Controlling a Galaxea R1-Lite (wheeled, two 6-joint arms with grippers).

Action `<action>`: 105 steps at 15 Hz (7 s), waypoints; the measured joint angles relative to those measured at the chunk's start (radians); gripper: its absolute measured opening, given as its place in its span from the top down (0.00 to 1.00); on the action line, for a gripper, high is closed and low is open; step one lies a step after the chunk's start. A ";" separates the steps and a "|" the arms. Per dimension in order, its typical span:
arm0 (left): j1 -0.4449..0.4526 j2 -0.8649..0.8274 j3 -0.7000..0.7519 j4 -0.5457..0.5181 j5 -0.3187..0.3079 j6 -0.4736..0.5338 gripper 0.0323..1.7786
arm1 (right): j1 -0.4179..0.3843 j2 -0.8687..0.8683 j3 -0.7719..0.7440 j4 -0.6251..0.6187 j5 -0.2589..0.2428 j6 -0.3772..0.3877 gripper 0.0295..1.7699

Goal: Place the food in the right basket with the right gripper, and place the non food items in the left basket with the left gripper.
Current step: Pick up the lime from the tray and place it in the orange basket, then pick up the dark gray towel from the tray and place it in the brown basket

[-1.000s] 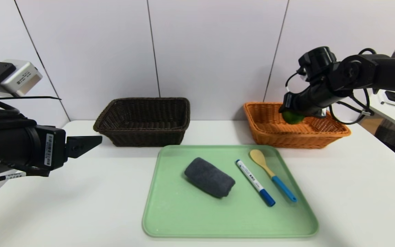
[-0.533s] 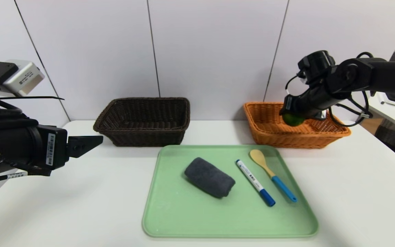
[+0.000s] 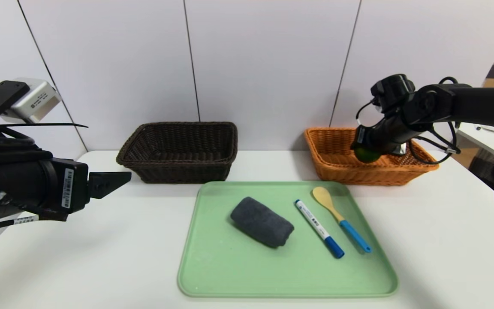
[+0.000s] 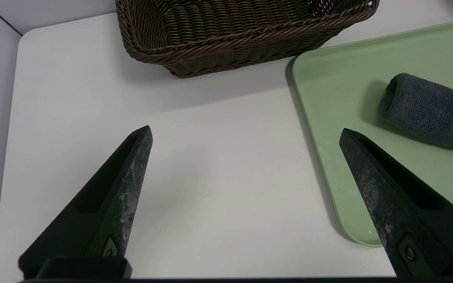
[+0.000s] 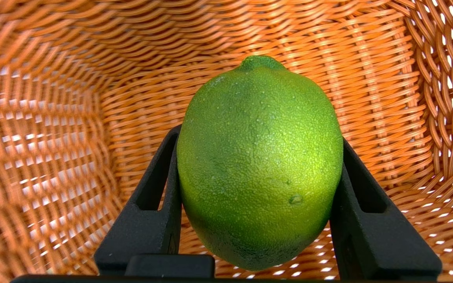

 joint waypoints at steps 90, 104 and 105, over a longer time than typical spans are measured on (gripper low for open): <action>-0.063 -0.155 0.116 0.089 -0.072 0.076 0.05 | 0.659 0.113 -0.022 -0.922 0.004 -0.231 0.88; -0.063 -0.110 0.120 0.058 -0.070 0.075 0.05 | 0.602 0.273 -0.023 -1.115 0.087 -0.230 0.55; -0.063 -0.106 0.118 0.058 -0.070 0.074 0.05 | 0.601 0.274 -0.023 -1.115 0.092 -0.232 0.49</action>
